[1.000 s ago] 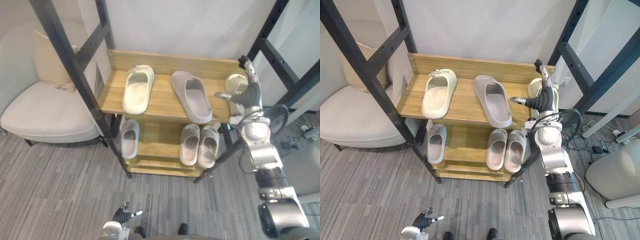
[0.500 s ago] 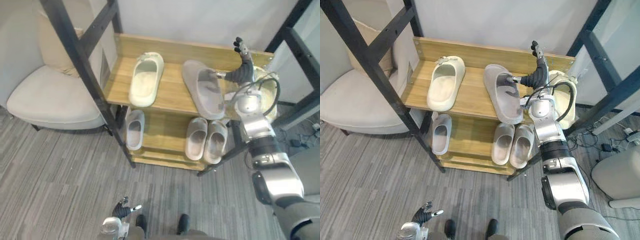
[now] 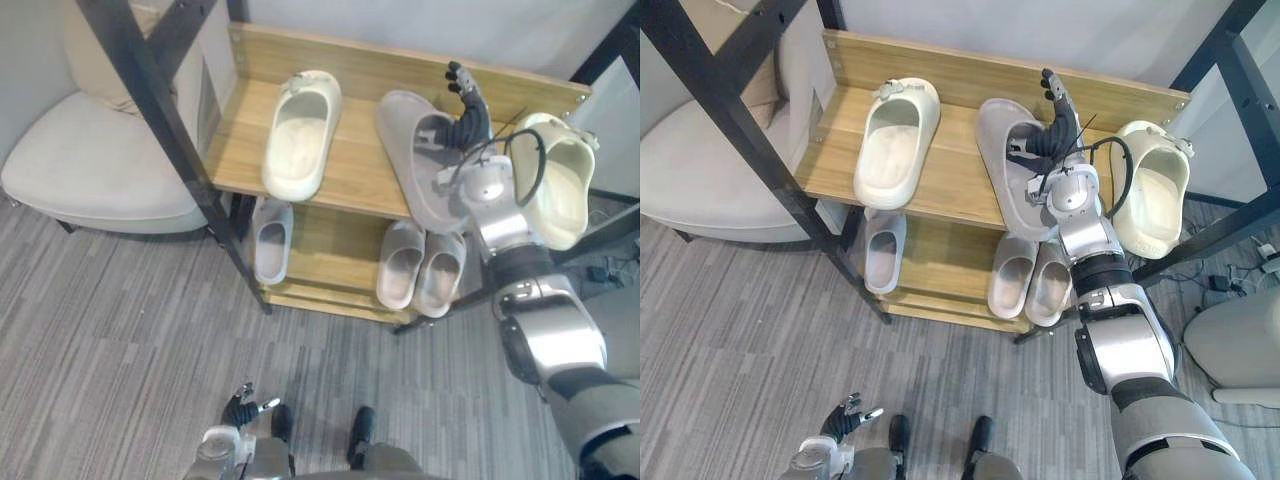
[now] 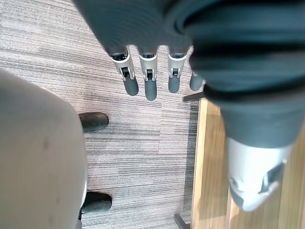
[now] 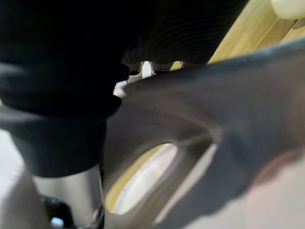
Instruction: Organize the slippers on the shoe rack
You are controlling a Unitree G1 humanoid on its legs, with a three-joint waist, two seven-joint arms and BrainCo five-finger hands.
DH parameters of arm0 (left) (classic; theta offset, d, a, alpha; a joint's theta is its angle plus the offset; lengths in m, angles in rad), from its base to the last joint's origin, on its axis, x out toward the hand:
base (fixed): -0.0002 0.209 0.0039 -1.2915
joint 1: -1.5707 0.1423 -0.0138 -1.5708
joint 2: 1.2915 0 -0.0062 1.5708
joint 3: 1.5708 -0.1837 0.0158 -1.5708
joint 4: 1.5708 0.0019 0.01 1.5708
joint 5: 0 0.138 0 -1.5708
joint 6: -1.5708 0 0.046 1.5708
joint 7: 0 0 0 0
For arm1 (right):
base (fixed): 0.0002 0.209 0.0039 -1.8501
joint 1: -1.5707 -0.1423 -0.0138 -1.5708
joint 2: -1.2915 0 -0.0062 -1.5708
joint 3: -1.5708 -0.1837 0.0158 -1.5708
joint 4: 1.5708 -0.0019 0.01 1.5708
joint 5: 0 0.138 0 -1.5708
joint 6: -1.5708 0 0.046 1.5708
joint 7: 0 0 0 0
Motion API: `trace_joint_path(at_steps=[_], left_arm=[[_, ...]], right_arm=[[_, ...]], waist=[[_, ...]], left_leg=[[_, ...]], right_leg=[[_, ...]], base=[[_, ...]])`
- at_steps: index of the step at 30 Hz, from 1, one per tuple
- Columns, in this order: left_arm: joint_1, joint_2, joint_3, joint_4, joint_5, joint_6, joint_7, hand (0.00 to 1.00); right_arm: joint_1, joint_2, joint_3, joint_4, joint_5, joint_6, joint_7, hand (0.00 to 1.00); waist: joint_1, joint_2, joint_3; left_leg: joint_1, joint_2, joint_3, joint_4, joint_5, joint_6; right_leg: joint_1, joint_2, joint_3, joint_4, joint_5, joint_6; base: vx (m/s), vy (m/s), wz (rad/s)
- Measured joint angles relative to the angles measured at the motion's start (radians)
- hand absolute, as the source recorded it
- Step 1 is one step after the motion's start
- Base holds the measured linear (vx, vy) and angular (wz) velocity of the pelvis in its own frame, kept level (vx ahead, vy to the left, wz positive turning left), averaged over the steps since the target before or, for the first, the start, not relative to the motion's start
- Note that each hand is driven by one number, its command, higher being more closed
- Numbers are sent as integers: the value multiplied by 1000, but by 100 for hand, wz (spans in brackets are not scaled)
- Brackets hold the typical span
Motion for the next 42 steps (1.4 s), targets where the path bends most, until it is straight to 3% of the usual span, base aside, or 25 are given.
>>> trace_joint_path(at_steps=[10, 22, 28, 35, 42], left_arm=[[-24, 5, -9, 0, -16, 0, 16, 0], [-20, 4, -9, 2, 21, 10, 14, 0], [6, -4, -9, 23, 70, 11, 7, 0], [8, -9, -10, 72, 87, 11, -13, 0], [11, -16, -45, 108, 109, 8, -16, 0]], right_arm=[[-51, -1, 4, 2, 109, -26, 4, 100], [280, 7, -19, -441, 112, -68, 7, 100], [565, 117, -58, -681, 95, -78, 9, 100], [746, 169, -59, -945, 97, -137, 24, 100], [935, 191, -38, -1073, 118, -178, 98, 100]], waist=[[16, -5, 34], [-2, -10, 24], [-22, -7, -55], [-50, 3, -96], [-67, 23, -144]], left_leg=[[-5, 9, 2, -3, 8, -10], [39, 15, 5, -4, 7, -11], [54, 9, 24, -1, 6, -11], [72, 11, 26, 1, -10, -16], [85, 10, 32, 1, -8, -14]], right_leg=[[-8, 10, 1, 0, 0, 0], [35, 8, 15, 2, 0, 0], [41, -1, 34, 5, -7, 9], [54, 0, 55, 4, -19, 26], [56, 1, 71, 16, -19, 26]], base=[[-7, -24, -1], [12, 0, 1], [16, -11, -9], [-53, -22, -6], [-42, -9, -5]])
